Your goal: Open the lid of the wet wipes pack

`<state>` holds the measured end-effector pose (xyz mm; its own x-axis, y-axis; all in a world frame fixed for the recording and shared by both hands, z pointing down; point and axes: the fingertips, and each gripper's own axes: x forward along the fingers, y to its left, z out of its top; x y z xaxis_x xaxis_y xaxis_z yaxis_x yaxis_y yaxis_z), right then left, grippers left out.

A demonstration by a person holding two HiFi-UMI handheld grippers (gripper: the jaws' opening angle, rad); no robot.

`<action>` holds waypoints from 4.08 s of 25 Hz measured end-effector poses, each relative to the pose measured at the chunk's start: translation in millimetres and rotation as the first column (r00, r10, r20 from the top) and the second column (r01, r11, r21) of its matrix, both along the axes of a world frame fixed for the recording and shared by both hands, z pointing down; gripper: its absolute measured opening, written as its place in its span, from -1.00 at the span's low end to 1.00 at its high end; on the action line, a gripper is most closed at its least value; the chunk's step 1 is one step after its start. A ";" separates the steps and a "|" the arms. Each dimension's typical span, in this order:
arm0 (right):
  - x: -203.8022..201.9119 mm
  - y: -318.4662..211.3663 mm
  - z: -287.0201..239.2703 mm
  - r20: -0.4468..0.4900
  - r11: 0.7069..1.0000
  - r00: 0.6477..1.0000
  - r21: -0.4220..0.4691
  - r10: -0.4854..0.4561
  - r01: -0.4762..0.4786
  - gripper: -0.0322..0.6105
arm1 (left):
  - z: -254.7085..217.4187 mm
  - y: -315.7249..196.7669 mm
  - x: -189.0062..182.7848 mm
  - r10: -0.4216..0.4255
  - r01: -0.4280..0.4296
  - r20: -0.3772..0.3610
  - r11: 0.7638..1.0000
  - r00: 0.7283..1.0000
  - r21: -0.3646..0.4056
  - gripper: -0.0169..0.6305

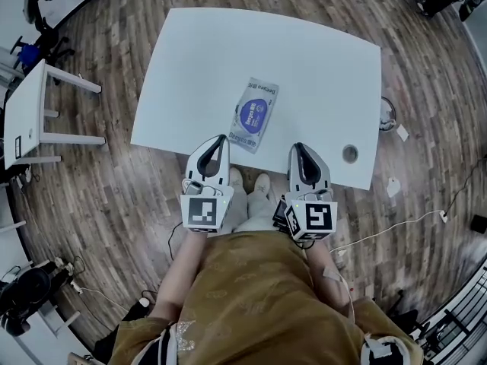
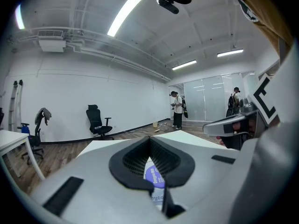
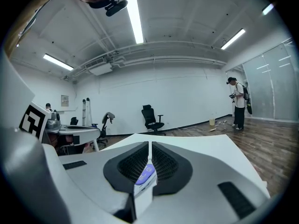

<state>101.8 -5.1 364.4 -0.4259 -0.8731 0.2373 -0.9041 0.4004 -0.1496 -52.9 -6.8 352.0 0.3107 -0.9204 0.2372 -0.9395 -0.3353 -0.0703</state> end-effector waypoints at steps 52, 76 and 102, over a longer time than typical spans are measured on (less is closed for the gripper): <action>-84.5 -75.5 176.4 0.127 0.813 0.991 -0.573 -0.035 0.102 -0.51 | 199.9 -31.1 29.7 0.400 -0.316 0.156 0.865 0.903 -0.389 -0.94; -85.5 -87.5 204.4 0.162 0.684 0.987 -0.722 0.020 0.105 -0.51 | 232.8 -26.3 48.8 0.547 -0.406 0.061 0.687 0.835 -0.602 -0.94; -86.4 -88.6 182.6 0.319 0.558 0.946 -0.777 -0.052 0.293 -0.51 | 235.7 -19.7 56.9 0.564 -0.426 0.003 0.627 0.826 -0.653 -0.94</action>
